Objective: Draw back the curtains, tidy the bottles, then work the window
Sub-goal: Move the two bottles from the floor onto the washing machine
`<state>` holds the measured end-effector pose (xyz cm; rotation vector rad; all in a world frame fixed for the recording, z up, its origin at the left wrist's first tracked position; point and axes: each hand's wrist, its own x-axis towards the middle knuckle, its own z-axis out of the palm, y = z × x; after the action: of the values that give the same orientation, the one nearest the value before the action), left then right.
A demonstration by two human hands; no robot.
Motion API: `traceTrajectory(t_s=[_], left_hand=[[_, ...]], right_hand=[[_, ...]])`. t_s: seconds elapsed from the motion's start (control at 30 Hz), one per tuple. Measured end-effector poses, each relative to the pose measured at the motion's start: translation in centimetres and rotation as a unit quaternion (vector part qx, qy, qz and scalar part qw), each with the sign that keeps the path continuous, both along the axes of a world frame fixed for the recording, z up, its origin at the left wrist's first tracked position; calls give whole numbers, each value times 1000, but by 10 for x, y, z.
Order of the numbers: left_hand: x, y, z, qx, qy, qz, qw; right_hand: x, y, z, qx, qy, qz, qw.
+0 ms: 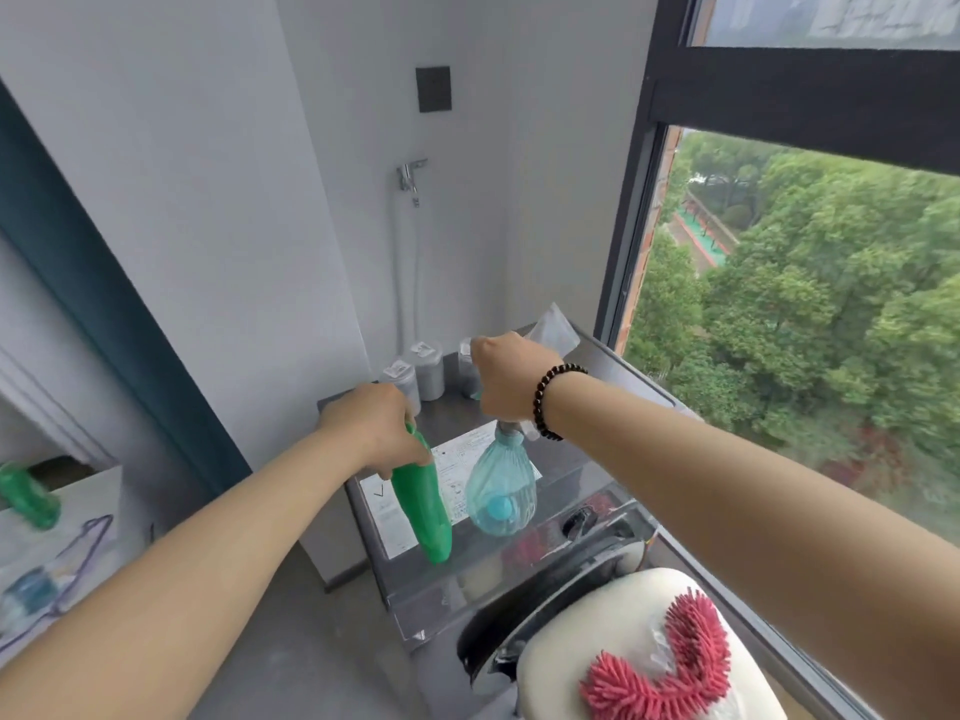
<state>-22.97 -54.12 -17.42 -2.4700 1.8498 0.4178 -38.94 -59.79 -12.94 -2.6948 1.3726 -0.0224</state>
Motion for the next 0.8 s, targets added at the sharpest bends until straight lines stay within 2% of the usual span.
traceTrajectory(t_s=[0.8], left_hand=[[34, -51, -48, 14, 23, 24, 999]], right_hand=[[29, -61, -54, 8, -38, -46, 998]])
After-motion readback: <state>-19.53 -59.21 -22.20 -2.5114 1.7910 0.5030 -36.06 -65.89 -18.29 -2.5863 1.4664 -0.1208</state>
